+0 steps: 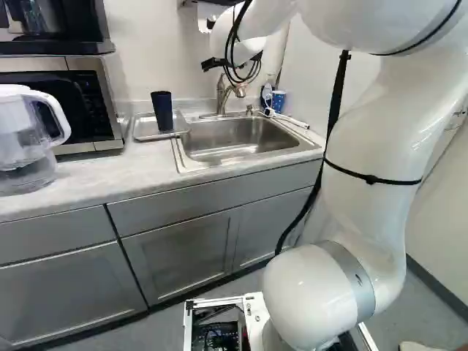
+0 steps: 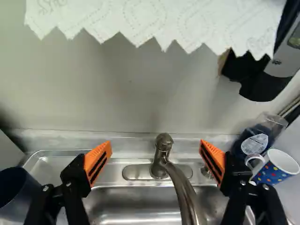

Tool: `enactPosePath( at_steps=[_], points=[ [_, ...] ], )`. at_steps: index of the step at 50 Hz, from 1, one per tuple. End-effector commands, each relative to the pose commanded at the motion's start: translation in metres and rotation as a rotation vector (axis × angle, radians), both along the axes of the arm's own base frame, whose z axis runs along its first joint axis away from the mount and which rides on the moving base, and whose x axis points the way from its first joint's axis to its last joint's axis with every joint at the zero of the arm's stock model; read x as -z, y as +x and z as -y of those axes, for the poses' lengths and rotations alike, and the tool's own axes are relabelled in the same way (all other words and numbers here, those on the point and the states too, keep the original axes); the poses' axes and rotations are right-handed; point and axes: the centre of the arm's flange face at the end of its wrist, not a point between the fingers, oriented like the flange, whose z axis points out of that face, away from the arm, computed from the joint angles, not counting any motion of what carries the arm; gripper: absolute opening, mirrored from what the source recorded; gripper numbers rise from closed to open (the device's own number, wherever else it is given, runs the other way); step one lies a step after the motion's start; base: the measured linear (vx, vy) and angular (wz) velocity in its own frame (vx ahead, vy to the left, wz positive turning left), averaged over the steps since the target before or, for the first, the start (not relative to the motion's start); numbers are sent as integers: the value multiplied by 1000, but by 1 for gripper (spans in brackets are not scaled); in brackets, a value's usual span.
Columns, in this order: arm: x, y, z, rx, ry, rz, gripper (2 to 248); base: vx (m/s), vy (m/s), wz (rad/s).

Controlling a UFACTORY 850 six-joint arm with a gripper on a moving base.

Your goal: Rinse the cup and place it in the tray

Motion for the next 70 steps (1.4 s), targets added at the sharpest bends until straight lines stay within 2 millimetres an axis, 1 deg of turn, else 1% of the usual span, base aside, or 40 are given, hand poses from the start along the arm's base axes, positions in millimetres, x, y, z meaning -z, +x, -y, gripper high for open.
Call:
enactPosePath(
  at_steps=[19, 29, 40, 70],
  points=[
    [3, 30, -27, -35, -2, 12, 247, 0, 0, 0],
    [4, 41, -43, -54, -1, 18, 247, 0, 0, 0],
    [5, 42, -47, -60, -3, 11, 247, 0, 0, 0],
    [9, 41, -47, -58, -13, -34, 247, 0, 0, 0]
  ],
)
